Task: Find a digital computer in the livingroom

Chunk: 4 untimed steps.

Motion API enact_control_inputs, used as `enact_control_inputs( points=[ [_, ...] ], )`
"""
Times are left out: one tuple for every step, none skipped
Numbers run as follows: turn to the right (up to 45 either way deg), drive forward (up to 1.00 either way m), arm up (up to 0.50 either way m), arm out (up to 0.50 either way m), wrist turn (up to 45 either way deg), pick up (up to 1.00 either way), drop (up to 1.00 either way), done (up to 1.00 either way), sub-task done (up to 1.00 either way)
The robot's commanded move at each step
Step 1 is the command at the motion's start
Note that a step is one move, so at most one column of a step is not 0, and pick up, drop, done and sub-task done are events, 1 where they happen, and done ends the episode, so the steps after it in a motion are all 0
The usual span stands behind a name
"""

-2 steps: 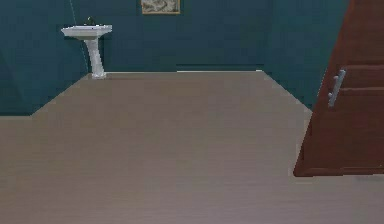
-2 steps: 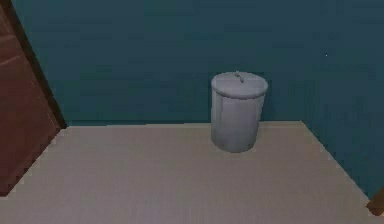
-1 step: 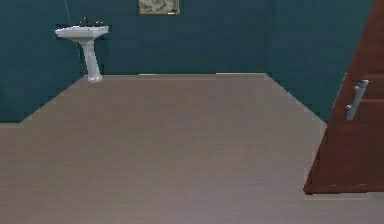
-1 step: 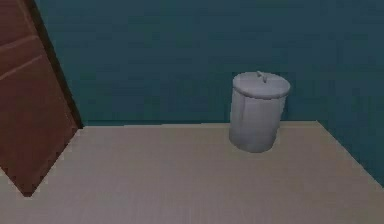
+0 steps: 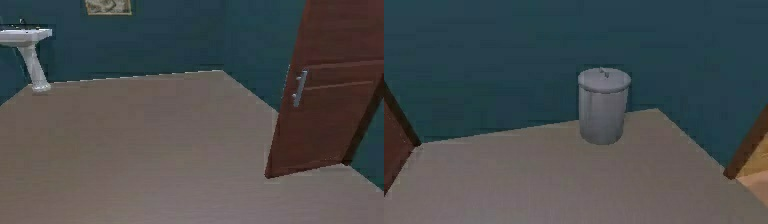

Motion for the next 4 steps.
enact_control_inputs(
  points=[
    [0.0,1.00,0.00,0.00,0.0,0.00,0.00,0.00,0.00],
    [0.0,0.65,0.00,0.00,0.0,0.00,0.00,0.00,0.00],
    [45.0,0.00,0.00,0.00,0.0,0.00,0.00,0.00,0.00],
    [3.0,0.00,0.00,0.00,0.0,0.00,0.00,0.00,0.00]
  ],
)
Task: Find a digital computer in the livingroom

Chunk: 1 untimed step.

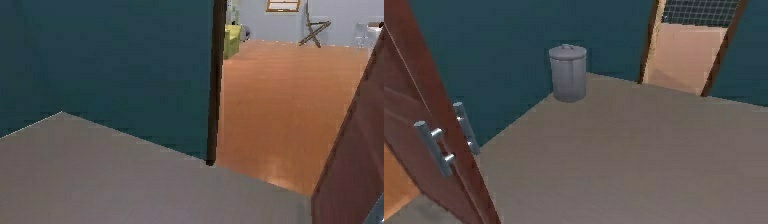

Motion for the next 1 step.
enact_control_inputs(
  points=[
    [0.0,0.45,0.00,0.00,0.0,0.00,0.00,0.00,0.00]
  ],
)
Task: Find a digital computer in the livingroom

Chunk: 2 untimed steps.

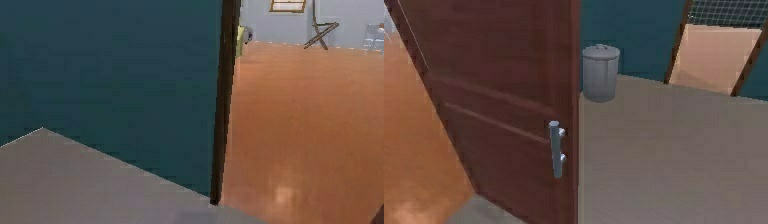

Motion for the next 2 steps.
enact_control_inputs(
  points=[
    [33.0,0.00,0.00,0.00,0.0,0.00,0.00,0.00,0.00],
    [0.0,1.00,0.00,0.00,0.0,0.00,0.00,0.00,0.00]
  ],
)
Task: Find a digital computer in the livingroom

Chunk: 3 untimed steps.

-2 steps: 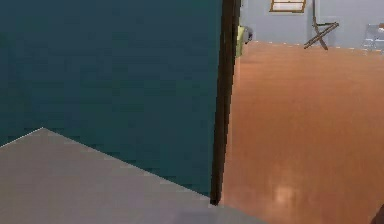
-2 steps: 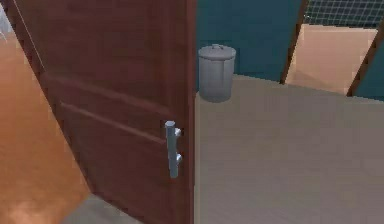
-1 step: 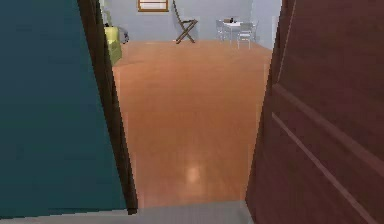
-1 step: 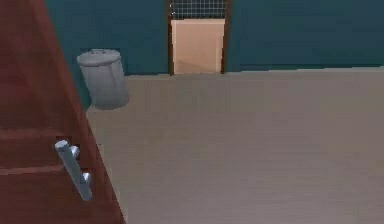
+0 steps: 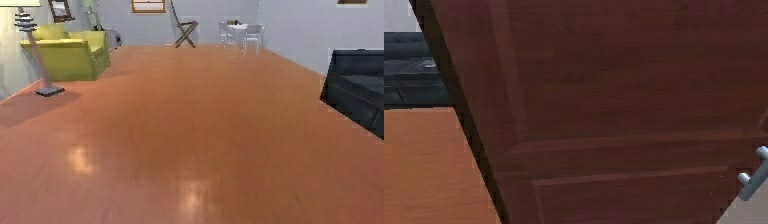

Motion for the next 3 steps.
enact_control_inputs(
  points=[
    [6.0,0.00,0.00,0.00,0.0,0.00,0.00,0.00,0.00],
    [0.0,0.30,0.00,0.00,0.0,0.00,0.00,0.00,0.00],
    [30.0,0.00,0.00,0.00,0.0,0.00,0.00,0.00,0.00]
  ],
)
